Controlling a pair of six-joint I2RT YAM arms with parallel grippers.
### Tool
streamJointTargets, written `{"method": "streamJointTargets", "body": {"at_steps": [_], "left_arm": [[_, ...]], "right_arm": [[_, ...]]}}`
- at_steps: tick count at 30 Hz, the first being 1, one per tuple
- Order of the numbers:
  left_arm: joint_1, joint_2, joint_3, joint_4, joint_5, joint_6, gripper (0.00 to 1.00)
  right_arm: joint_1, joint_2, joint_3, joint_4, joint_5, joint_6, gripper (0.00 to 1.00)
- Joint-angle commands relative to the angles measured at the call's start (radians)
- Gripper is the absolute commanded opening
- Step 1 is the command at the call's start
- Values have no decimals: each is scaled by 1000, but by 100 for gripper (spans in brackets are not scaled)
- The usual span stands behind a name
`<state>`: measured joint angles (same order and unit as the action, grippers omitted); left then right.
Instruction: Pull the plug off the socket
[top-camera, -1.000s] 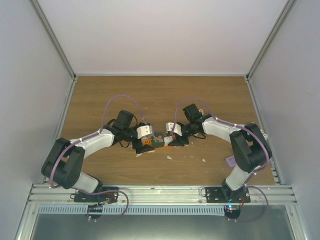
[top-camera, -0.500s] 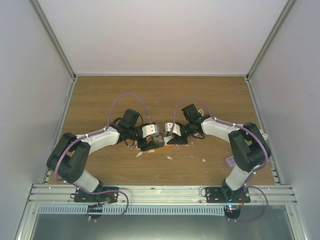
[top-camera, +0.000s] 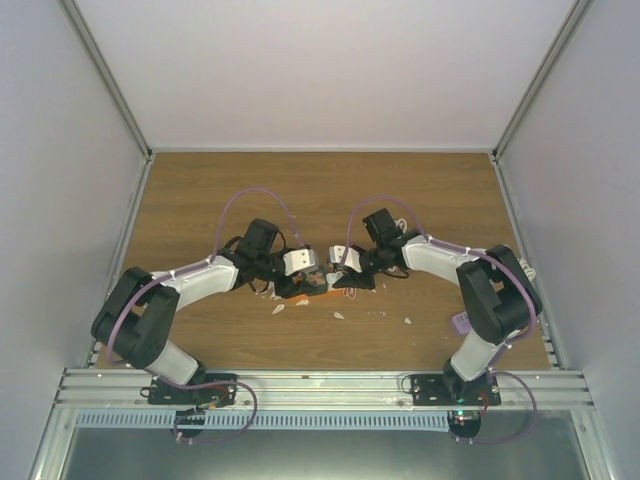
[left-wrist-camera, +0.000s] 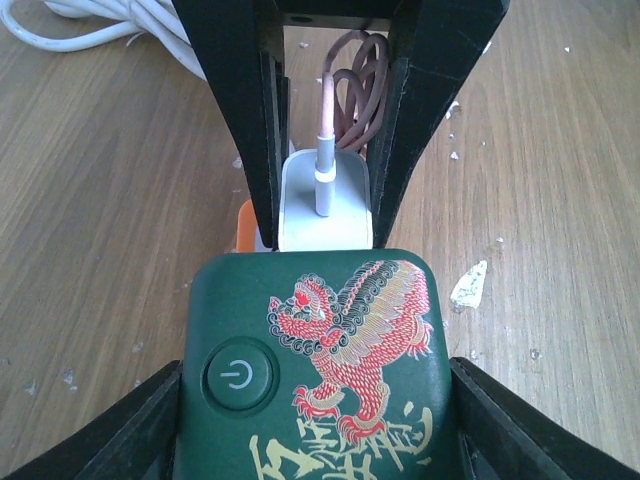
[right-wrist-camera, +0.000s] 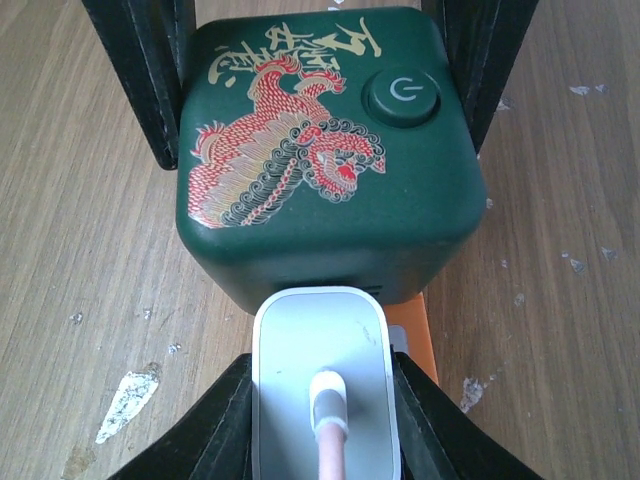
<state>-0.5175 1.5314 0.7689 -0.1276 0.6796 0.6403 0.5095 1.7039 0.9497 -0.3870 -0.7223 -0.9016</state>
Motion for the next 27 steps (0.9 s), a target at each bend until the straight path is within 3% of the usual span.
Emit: {"method": "streamJointTargets", "body": {"at_steps": [1,11,27], "left_arm": [[-22,-73,-26,92,30,24,50],[-24,-136,-51,158,70,28,40],[16,-71,1,143,164,-71,35]], "right_arm": [[11,27,-22,25,58,4,15],[11,43,-19,24,104,16,4],[12,67,0,12,164,22,1]]}}
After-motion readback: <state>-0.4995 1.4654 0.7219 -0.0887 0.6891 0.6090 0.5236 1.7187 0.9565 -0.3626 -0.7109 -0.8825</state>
